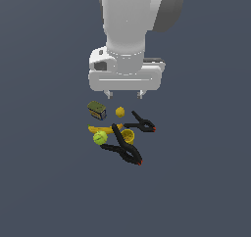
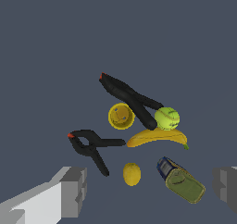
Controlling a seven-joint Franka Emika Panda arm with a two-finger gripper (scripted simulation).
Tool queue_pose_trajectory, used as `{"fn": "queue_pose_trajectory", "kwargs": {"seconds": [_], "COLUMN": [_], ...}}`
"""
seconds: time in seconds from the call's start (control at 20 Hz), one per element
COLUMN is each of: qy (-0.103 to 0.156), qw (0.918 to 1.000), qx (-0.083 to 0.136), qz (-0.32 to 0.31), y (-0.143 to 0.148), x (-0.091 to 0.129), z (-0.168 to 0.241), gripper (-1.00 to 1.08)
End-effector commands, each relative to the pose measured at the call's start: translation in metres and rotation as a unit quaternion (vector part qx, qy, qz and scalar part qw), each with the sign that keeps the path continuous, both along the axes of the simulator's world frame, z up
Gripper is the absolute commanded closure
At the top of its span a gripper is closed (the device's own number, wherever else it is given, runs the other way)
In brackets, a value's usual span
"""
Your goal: Pick up a designated object from a clutter of objects.
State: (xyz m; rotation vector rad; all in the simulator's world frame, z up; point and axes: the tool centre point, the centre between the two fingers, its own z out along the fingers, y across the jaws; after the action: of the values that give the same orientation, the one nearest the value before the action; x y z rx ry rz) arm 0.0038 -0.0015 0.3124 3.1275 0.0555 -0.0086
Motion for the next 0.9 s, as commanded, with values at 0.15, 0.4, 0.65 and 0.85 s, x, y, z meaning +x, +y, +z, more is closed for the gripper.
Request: {"fn": "queue_pose_trajectory", "kwargs": {"seconds": [0.15,0.4,0.65,0.85], "qy": [-0.001,-0.004,-0.004,-0.004], "qw": [1.0000,0.9996,0.9996,0.9993], "qx": [0.001,0.004,0.004,0.003], "qz": [0.006,0.027,0.028,0.036], "y": [0.005,0.022,0.021,0.020], "x": [0.001,0.002,0.002,0.003], "z": [0.003,0.014,0.014,0.012], "gripper": [-0.92,-0.92,-0.92,-0.92]}}
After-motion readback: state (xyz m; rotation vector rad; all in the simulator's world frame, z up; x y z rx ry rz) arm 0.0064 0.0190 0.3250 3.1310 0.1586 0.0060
